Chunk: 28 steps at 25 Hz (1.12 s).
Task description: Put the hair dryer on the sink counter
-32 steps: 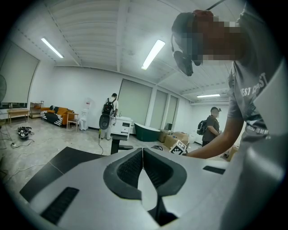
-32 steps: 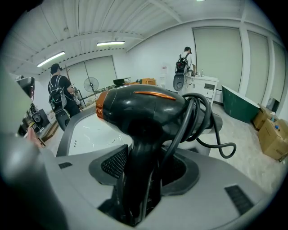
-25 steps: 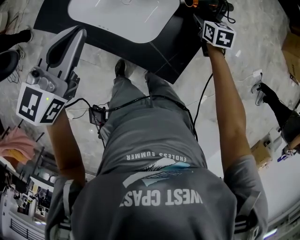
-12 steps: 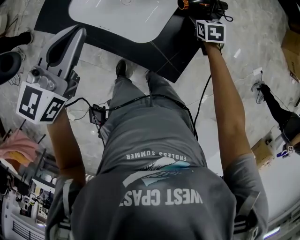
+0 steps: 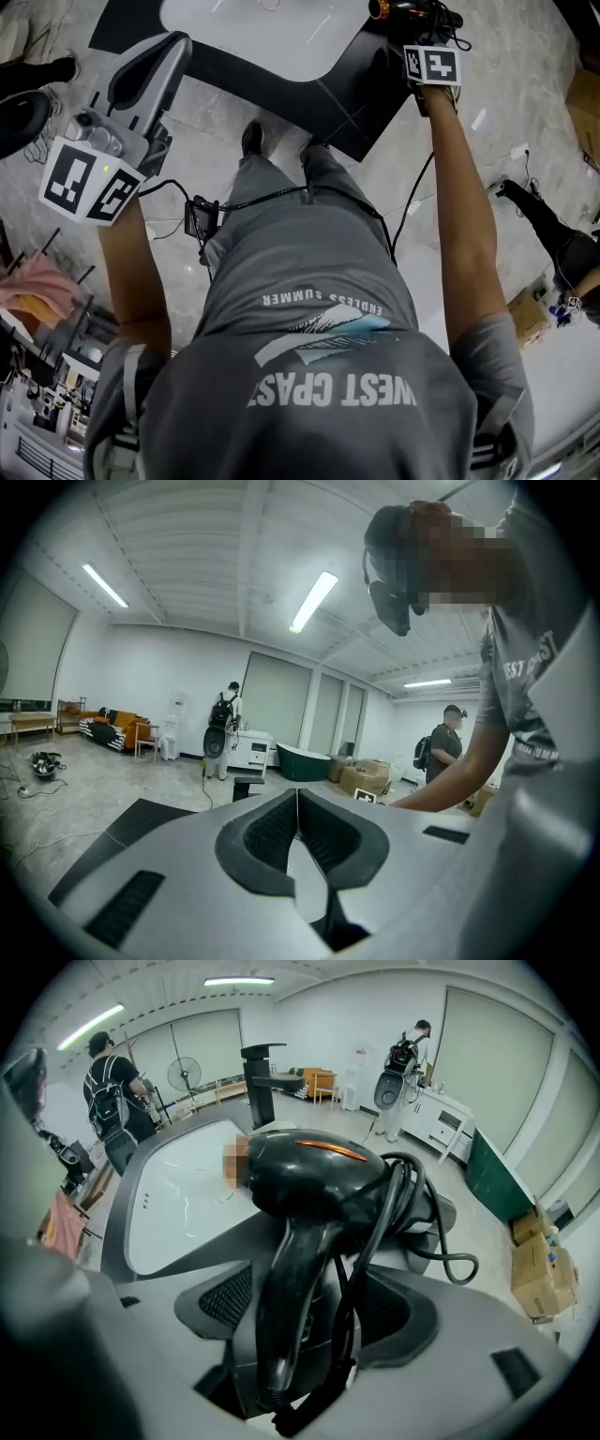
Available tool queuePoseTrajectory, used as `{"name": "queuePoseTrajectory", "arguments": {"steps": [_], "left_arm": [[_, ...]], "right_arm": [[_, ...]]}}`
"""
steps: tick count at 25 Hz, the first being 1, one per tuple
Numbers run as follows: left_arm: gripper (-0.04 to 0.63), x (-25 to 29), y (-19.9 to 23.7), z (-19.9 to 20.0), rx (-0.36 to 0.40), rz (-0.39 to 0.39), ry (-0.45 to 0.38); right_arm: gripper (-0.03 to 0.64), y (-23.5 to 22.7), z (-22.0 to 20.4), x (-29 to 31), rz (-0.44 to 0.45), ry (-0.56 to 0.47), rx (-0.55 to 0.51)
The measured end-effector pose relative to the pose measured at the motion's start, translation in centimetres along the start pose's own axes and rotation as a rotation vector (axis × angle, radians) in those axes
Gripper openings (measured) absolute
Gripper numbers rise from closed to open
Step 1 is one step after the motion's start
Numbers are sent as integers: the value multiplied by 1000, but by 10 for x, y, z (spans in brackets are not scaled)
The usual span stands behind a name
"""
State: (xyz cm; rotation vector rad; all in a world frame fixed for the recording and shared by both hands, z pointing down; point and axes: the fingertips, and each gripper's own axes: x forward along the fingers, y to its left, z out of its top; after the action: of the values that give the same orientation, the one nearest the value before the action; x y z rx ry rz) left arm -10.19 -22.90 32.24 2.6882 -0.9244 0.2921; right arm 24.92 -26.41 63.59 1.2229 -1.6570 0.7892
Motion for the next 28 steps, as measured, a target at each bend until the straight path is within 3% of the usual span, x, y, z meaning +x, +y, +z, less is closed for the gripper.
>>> {"name": "queuePoseTrajectory", "arguments": {"steps": [8,17,20,22,24,28], "left_arm": [[21,-22,-3,12,34,-11,-36],[21,-41,-9,35,78,-38,-91],[21,-50,-13,45,91,-47,-111],[21,-55,-14,51,96,-53,-126],[21,-60,-16,56,103,-59,-140],[21,-67,-20,65,124,-84,-165]], "right_arm": [[337,5,-7,-38,-22,-25,45],[337,16,18,-99,-48,-194,56],[336,23,40,-144,-48,-337,78],[312,29,62,-196,-58,-496,108],[160,40,81,-259,-56,-679,139],[65,74,98,-378,-21,-981,166]]}}
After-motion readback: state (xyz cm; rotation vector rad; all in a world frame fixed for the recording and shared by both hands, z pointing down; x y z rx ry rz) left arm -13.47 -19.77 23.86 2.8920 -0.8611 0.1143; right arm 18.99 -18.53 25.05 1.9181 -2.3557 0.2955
